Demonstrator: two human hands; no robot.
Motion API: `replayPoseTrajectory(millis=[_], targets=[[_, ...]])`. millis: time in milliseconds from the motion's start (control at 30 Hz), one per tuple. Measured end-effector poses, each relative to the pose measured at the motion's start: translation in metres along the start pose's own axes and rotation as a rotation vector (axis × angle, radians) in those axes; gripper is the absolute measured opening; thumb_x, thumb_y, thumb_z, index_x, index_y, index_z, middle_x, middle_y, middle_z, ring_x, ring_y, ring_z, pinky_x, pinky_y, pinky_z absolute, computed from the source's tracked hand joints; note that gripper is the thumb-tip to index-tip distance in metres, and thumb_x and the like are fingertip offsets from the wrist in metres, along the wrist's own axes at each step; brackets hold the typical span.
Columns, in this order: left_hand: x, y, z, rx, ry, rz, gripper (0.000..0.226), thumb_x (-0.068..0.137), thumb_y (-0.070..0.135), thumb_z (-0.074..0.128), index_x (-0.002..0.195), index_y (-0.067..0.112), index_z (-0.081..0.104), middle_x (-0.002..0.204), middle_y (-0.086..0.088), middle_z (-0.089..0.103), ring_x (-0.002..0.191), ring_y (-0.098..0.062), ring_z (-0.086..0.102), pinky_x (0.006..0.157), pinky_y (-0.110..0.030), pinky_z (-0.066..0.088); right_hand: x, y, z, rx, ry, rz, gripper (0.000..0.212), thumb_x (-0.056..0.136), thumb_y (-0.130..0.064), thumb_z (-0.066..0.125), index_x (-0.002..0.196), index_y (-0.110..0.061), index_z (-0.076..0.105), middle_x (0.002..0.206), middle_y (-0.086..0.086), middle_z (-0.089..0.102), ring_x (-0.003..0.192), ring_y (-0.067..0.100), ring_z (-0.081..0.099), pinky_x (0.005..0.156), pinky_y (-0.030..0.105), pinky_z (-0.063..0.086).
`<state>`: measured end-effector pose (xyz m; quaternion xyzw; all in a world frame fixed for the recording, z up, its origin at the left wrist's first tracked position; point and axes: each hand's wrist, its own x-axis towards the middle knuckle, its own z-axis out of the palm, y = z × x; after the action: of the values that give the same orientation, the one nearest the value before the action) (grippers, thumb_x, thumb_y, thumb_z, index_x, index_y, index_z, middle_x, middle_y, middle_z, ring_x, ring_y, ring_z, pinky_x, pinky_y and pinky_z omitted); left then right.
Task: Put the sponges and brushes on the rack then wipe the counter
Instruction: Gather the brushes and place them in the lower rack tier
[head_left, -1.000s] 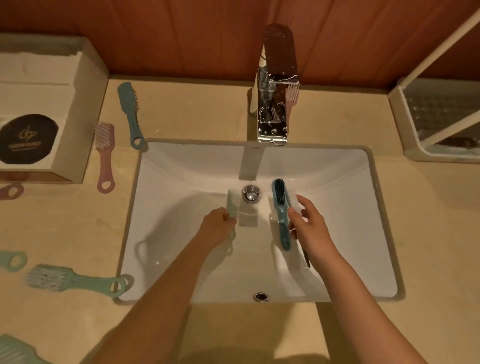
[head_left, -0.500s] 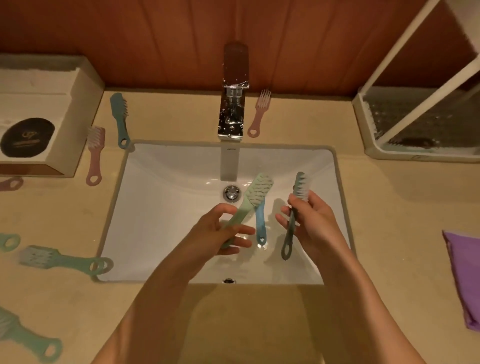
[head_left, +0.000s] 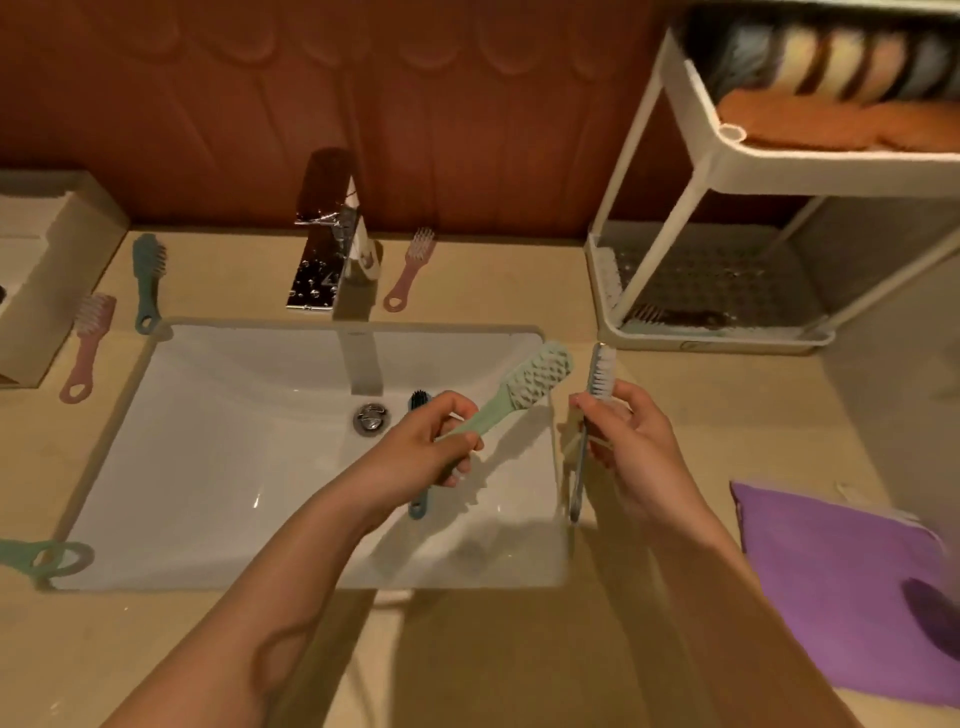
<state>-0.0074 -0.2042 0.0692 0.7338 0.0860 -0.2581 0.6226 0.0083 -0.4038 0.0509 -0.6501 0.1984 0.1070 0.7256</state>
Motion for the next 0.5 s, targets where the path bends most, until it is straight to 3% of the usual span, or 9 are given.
replayPoseTrajectory(millis=[233,367,500], targets=[[0.037,0.028,0.044,-0.031,0.161,0.026,0.017,0.095,0.020,0.048,0.082,0.015,0.057,0.068,0.001,0.060,0.050,-0.007,0.049,0.053,-0.023,0.038,0.046,-0.026,-0.060,-0.197,0.079,-0.161,0.029,0.087,-0.012,0.063,0.116,-0.011,0.056,0.107,0.010,0.063,0.087,0.020,0.064,0.077,0.034,0.054],[0.056,0.042,0.056,-0.037,0.231,0.051,0.016,0.095,0.017,0.049,0.087,0.009,0.060,0.068,-0.001,0.062,0.049,-0.009,0.048,0.053,-0.024,0.037,0.090,-0.053,-0.090,-0.492,0.161,-0.352,0.036,0.087,-0.020,0.065,0.121,-0.015,0.055,0.105,-0.002,0.060,0.081,0.005,0.059,0.072,0.021,0.051],[0.071,0.053,0.067,-0.053,0.252,0.046,0.017,0.095,0.016,0.048,0.093,0.004,0.060,0.074,-0.005,0.061,0.054,-0.012,0.049,0.054,-0.025,0.038,0.141,-0.058,-0.105,-0.810,0.146,-0.449,0.038,0.089,-0.027,0.061,0.123,-0.011,0.057,0.106,0.005,0.054,0.096,0.022,0.057,0.078,0.030,0.045]])
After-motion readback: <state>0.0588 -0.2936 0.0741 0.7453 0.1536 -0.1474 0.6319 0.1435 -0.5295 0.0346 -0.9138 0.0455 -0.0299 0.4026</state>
